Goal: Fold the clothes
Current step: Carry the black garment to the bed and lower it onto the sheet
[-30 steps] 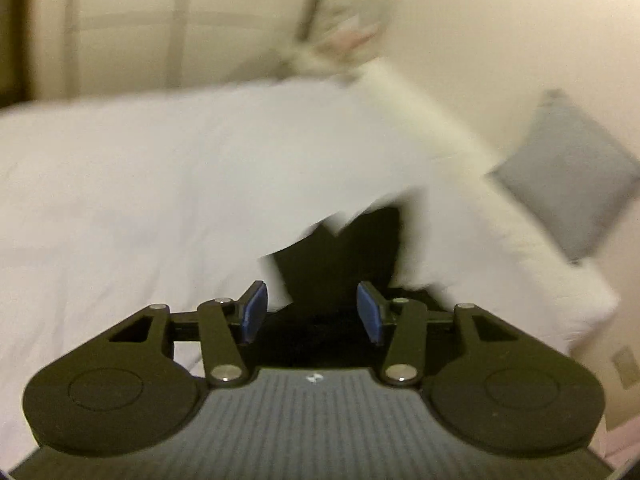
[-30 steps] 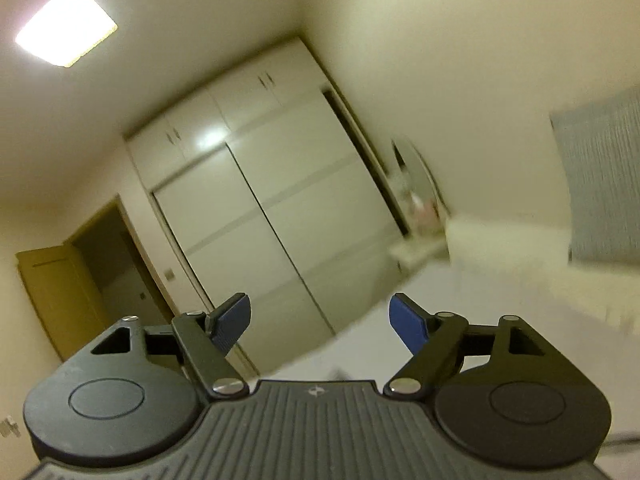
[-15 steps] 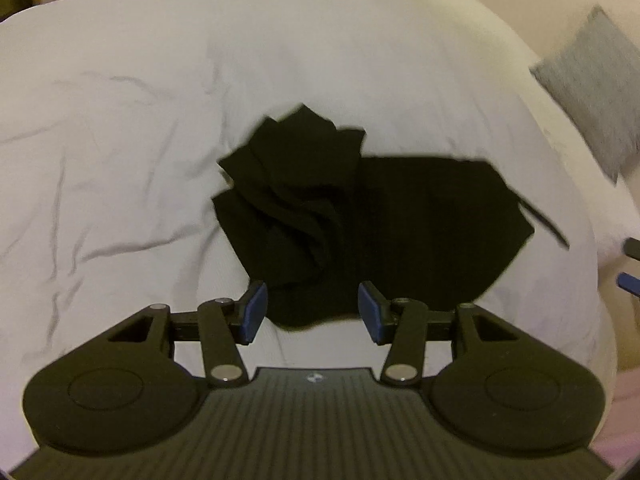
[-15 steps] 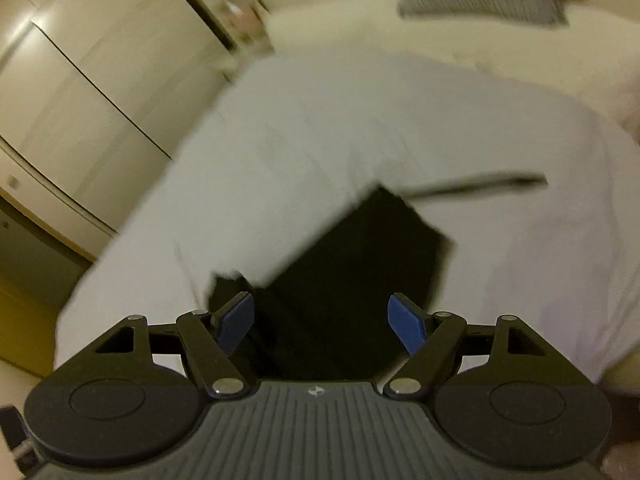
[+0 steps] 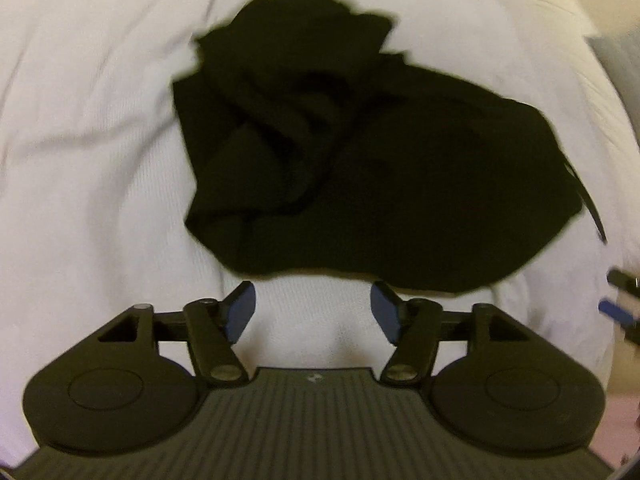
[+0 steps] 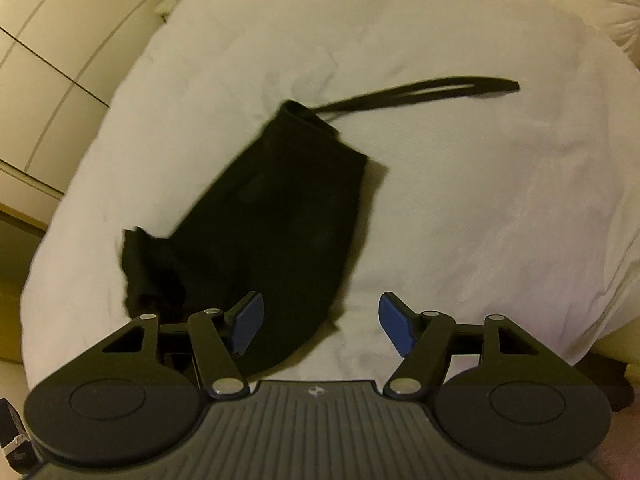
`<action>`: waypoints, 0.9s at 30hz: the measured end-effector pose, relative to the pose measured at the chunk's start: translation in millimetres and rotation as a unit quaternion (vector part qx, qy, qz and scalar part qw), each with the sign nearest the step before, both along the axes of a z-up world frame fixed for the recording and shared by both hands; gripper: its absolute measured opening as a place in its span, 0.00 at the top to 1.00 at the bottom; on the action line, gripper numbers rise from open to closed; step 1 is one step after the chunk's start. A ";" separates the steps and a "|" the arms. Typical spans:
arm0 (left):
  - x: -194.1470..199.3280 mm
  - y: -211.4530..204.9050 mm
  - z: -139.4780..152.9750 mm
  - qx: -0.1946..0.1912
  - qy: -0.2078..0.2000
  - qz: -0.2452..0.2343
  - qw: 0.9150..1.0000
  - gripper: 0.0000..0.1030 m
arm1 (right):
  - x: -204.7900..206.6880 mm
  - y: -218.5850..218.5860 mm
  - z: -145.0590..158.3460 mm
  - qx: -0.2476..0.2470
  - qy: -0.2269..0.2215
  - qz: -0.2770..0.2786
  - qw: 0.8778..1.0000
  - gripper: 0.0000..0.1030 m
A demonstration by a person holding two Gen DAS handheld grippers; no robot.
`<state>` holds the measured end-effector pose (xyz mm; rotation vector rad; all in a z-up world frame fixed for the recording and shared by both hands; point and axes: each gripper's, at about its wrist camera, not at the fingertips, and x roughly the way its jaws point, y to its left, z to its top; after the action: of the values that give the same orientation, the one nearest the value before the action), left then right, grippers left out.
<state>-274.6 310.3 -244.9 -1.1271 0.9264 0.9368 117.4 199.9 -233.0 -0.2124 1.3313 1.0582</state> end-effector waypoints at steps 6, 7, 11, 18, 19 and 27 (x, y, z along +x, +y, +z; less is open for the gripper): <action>-16.3 10.1 -60.7 -0.077 -0.060 0.177 0.979 0.37 | 33.4 25.8 -31.7 -0.016 -0.004 0.008 1.000 0.34; -19.3 12.2 -68.4 -0.085 -0.068 0.206 0.972 0.37 | 37.5 30.2 -35.1 -0.015 -0.003 0.007 1.000 0.34; -14.4 22.1 -86.4 -0.081 -0.056 0.238 0.966 0.37 | 51.0 41.3 -53.9 -0.008 0.004 -0.008 1.000 0.34; -15.7 27.7 -102.2 -0.082 -0.034 0.252 0.964 0.78 | 60.6 55.6 -89.4 0.000 0.047 -0.047 0.998 0.38; -18.1 28.5 -99.8 -0.081 -0.035 0.250 0.964 0.84 | 60.7 57.8 -90.3 0.007 0.050 -0.048 0.998 0.46; -29.2 45.4 -24.0 0.001 -0.058 0.194 0.979 1.00 | 49.4 77.8 -47.8 0.045 0.034 -0.008 0.998 0.96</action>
<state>-303.9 355.7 -268.9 -1.3746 0.6189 1.1717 166.8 277.7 -280.8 -0.0990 1.3416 1.1184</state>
